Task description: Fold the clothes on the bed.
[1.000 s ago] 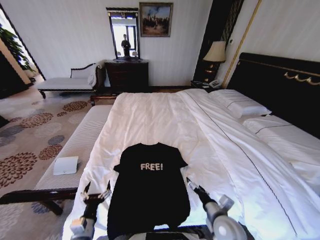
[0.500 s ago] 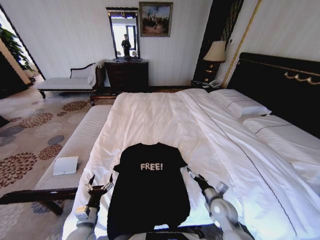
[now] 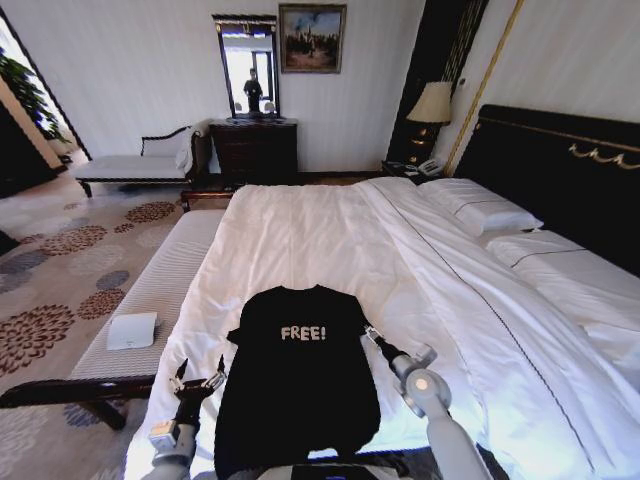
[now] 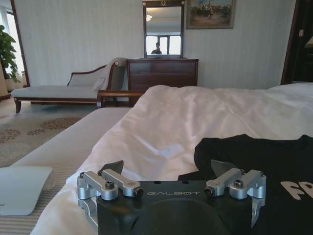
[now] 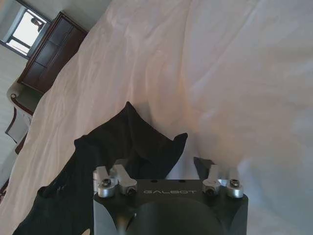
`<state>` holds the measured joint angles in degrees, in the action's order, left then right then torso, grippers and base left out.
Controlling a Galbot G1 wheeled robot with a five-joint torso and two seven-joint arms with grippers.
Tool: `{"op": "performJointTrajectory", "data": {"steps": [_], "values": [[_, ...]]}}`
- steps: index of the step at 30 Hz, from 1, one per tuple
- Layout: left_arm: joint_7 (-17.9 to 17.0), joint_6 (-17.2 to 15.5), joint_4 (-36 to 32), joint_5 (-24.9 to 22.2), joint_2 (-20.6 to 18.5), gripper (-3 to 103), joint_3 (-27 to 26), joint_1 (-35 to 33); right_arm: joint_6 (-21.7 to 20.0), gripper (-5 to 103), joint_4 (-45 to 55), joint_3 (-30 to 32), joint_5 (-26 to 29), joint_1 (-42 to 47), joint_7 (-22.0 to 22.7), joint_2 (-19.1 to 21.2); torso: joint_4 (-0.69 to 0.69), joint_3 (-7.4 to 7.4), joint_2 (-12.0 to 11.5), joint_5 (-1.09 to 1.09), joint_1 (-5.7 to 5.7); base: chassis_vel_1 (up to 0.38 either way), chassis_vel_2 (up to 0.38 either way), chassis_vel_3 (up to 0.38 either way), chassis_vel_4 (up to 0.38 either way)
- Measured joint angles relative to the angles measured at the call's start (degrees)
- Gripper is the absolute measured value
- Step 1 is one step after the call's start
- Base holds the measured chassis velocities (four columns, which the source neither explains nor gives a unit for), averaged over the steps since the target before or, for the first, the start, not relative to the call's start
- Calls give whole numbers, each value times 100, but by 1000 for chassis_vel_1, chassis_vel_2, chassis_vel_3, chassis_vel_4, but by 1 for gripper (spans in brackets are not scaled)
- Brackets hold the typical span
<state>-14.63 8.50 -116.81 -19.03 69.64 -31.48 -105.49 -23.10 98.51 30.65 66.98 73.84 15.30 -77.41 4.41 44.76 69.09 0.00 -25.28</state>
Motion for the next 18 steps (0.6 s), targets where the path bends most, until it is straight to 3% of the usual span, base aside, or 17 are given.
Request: {"op": "performJointTrajectory", "data": {"steps": [12,16,18], "values": [[-57,-48,-5,-122,-29,100,-49,23,125,35,-299,-28,-56,-199,-2,-30,0,0,0,0,0,0,0,0,0],[-82,-92,-43,-141,-22,100,-63,14,148,13,-428,-47,-95,-266,-19,-11,1,0,0,0,0,0,0,0,0],[-87,-103,-45,-141,-26,100,-63,11,151,13,-461,-49,-110,-288,-23,-9,0,0,0,0,0,0,0,0,0]]}}
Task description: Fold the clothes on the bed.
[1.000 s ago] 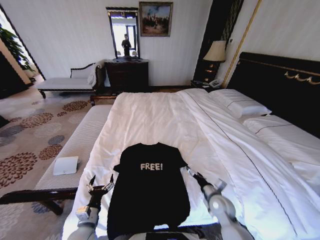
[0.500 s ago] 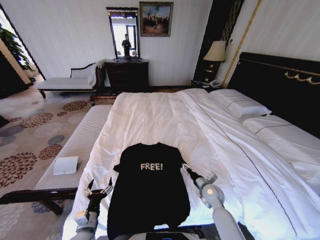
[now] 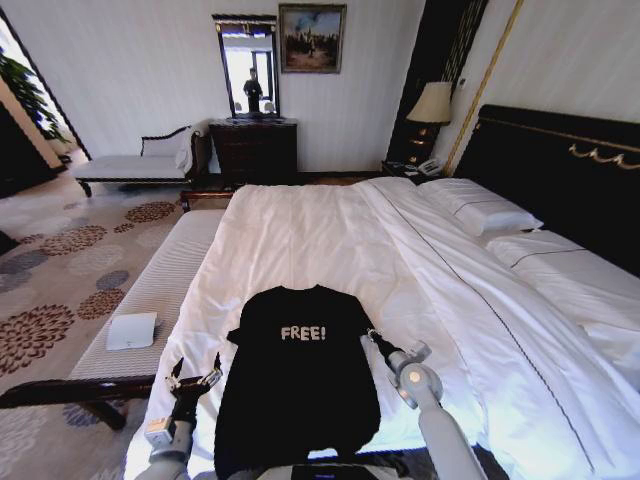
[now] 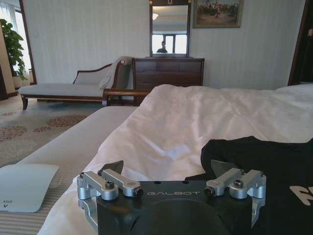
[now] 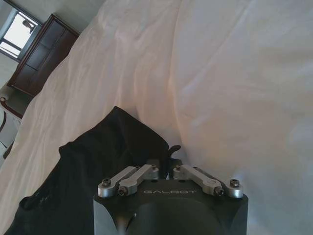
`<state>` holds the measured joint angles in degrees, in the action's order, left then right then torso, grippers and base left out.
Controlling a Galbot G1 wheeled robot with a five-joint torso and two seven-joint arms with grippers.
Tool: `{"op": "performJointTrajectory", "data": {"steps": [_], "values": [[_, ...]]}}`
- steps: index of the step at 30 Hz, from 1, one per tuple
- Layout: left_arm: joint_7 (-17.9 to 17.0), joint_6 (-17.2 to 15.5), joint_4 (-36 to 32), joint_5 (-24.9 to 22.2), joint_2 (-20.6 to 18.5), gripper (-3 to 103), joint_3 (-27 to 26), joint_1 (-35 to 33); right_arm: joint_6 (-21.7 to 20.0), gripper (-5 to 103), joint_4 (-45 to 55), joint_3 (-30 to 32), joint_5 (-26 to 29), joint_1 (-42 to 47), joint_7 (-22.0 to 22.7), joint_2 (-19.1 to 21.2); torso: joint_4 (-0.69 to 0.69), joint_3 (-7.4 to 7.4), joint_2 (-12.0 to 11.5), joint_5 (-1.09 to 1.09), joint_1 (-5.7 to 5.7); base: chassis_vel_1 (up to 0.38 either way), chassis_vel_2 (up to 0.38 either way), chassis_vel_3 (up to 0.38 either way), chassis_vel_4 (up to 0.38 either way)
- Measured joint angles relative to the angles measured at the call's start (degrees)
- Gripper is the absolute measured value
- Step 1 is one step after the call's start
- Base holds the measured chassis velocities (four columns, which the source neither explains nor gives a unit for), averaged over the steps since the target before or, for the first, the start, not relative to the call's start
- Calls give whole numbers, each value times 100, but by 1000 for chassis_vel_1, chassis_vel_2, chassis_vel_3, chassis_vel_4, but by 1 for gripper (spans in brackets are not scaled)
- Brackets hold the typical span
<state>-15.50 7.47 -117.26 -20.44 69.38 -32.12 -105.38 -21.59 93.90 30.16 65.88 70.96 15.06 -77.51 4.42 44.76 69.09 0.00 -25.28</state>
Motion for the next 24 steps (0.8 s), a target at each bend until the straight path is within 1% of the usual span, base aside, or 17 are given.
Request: {"op": "performJointTrajectory", "data": {"steps": [2,4,5,7,10,11,15,16,17,20,21,24], "values": [[-3,-1,-2,4,-27,100,-3,-12,5,3,-25,-3,-23,-28,-6,7,0,0,0,0,0,0,0,0,0],[-3,1,-10,-6,-73,100,-30,-37,11,1,-11,-19,-132,-31,-22,32,0,0,0,0,0,0,0,0,0],[-3,1,-10,-6,-73,100,-30,-37,11,1,-11,-19,-132,-31,-22,32,0,0,0,0,0,0,0,0,0],[-3,7,-16,-38,-91,100,-65,-53,43,0,55,-48,-344,-31,-65,68,0,0,1,0,0,0,0,0,0],[0,23,-13,-53,-96,100,-89,-57,122,0,246,-120,-804,-54,-174,179,0,0,0,0,0,0,0,0,0],[0,23,-13,-53,-96,100,-89,-57,122,0,246,-120,-804,-54,-174,179,0,0,0,0,0,0,0,0,0],[2,25,-10,-49,-92,100,-79,-50,202,0,393,-207,-1241,-91,-320,323,0,0,1,0,0,0,0,0,0],[2,25,-10,-49,-92,100,-79,-50,202,0,393,-207,-1241,-91,-320,323,0,0,1,0,0,0,0,0,0],[2,25,-17,-47,-92,100,-79,-50,219,0,440,-255,-1422,-113,-375,372,0,0,1,-1,0,0,0,0,0],[5,26,-31,-47,-104,100,-79,-47,227,0,451,-336,-1794,-195,-414,382,0,0,0,0,0,0,0,0,0],[5,26,-31,-47,-104,100,-79,-47,227,0,451,-336,-1794,-195,-414,382,0,0,0,0,0,0,0,0,0],[7,26,-32,-46,-111,100,-76,-19,227,0,387,-413,-2104,-284,-431,430,0,0,1,0,0,0,0,0,0]]}}
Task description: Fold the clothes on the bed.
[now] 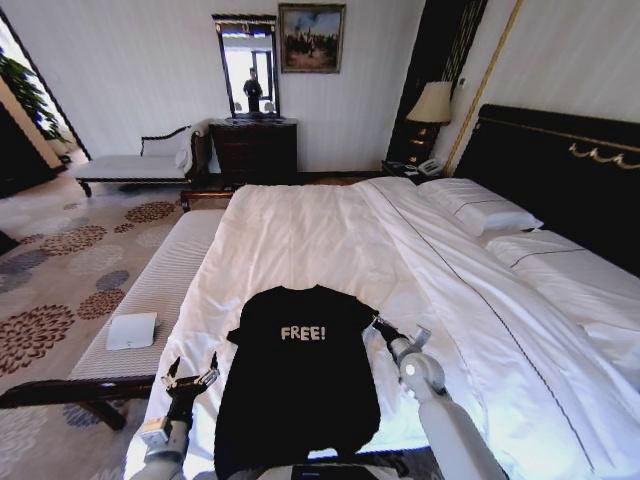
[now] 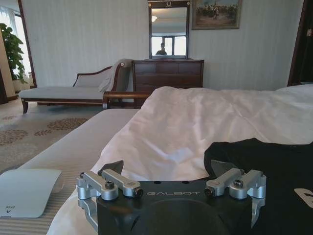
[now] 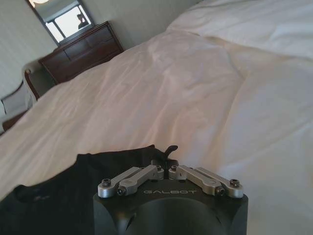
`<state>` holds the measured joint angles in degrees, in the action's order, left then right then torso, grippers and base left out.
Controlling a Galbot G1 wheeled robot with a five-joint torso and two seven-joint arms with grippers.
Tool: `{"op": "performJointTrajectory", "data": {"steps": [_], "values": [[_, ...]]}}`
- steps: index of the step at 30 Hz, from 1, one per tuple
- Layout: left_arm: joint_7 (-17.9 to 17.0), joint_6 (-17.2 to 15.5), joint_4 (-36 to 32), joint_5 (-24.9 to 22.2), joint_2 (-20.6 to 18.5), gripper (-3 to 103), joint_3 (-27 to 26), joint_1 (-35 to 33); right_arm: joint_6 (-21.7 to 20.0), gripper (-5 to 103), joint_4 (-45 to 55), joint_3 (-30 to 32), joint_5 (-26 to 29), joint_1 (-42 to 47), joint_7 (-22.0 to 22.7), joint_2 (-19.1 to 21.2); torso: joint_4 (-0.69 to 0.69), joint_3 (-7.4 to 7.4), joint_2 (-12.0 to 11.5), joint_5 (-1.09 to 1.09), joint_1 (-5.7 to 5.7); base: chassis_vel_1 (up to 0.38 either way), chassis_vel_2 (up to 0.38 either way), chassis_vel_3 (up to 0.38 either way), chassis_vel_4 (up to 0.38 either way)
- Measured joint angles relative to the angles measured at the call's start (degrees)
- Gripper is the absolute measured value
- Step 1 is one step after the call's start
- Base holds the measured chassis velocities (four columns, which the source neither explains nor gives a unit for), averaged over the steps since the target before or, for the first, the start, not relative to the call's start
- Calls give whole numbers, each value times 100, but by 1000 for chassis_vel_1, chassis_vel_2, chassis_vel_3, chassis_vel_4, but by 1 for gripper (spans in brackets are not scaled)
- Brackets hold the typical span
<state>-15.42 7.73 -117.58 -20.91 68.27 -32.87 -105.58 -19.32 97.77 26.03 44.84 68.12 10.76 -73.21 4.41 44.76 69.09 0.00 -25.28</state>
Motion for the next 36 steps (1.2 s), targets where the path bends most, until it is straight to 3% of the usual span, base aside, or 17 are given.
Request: {"op": "performJointTrajectory", "data": {"steps": [10,14,36], "values": [[10,0,-8,10,33,100,25,-19,-3,0,-295,-97,-498,-238,-92,283,1,0,0,0,0,0,0,0,0],[32,-3,-13,91,40,100,90,-66,-130,0,-471,-194,-1083,-389,-74,308,0,0,0,-1,0,0,0,0,0],[32,-80,-29,85,22,100,86,-48,-346,0,-720,-147,-1169,-525,330,224,0,0,0,0,0,0,0,0,0]]}}
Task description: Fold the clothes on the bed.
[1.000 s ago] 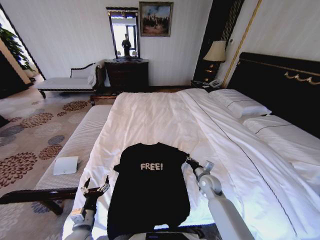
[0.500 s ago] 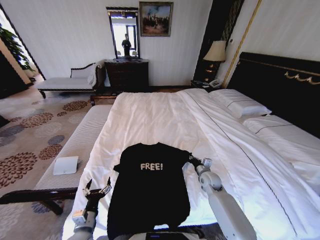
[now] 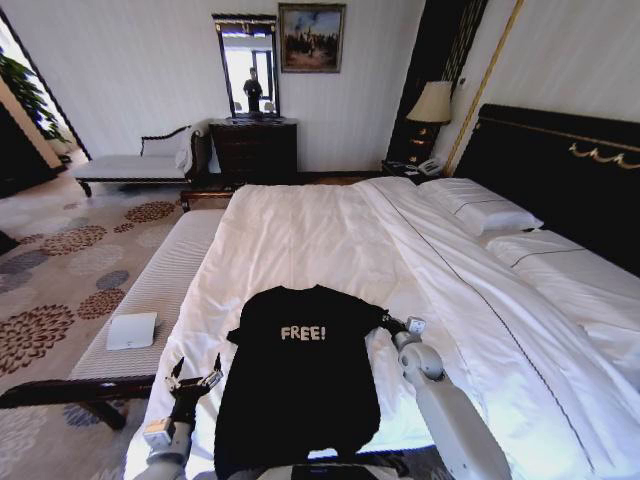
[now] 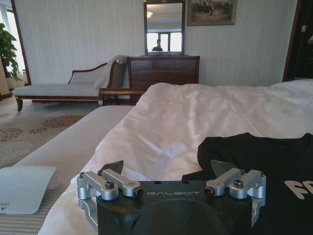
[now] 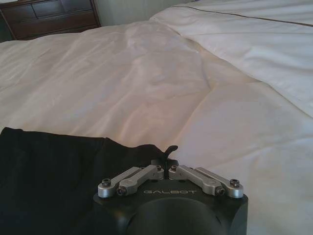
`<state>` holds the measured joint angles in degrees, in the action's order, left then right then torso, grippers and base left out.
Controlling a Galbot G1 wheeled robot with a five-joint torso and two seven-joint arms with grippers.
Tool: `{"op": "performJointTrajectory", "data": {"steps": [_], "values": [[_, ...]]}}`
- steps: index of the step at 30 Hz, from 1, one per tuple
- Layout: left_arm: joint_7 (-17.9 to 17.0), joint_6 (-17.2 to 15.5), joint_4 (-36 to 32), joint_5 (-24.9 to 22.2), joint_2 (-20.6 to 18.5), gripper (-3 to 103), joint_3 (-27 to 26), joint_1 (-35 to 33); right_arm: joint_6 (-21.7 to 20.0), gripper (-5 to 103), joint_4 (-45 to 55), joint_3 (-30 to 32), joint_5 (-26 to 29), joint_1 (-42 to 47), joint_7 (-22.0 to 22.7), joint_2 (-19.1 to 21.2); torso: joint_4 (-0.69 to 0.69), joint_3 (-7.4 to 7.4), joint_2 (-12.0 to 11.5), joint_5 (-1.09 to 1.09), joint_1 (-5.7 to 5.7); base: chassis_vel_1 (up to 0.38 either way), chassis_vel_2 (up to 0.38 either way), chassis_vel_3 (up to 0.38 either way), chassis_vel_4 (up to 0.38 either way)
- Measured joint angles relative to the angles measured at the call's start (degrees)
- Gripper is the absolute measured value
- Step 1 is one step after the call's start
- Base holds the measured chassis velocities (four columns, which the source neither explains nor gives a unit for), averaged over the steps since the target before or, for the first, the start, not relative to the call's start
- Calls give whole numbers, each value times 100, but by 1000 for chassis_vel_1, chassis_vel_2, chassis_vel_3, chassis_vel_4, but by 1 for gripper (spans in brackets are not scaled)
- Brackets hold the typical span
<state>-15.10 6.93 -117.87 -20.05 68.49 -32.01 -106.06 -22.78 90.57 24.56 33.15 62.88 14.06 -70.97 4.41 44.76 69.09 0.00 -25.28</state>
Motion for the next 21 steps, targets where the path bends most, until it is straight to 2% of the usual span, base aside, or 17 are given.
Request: {"op": "performJointTrajectory", "data": {"steps": [5,6,8,11,12,15,17,19,21], "values": [[46,-52,69,-32,-67,100,31,43,1,0,9,-4,-50,12,11,-10,0,0,0,0,0,0,0,0,0],[53,-69,90,-65,-93,100,47,66,2,6,40,0,-56,35,6,-17,0,0,0,0,0,0,0,0,0],[60,-100,125,-127,-132,100,74,114,4,6,92,16,-61,77,3,-33,0,0,0,0,0,0,0,0,0],[205,-247,240,-217,-252,100,192,303,10,22,276,82,-66,302,1,-94,0,0,0,-1,0,0,0,0,0],[205,-247,240,-217,-252,100,192,303,10,22,276,82,-66,302,1,-94,0,0,0,-1,0,0,0,0,0],[357,-342,415,10,-498,100,499,556,34,38,419,159,-97,616,-16,-164,0,0,0,0,0,0,0,0,0],[370,-349,500,119,-557,100,595,671,45,38,438,180,-102,677,-22,-180,1,0,0,1,0,0,0,0,0],[333,-390,702,262,-679,100,792,976,75,49,478,226,-113,805,-36,-208,1,0,0,-1,0,0,0,0,0],[268,-481,884,189,-758,100,926,1232,96,60,501,256,-117,863,-43,-220,1,0,0,0,0,0,0,0,0]]}}
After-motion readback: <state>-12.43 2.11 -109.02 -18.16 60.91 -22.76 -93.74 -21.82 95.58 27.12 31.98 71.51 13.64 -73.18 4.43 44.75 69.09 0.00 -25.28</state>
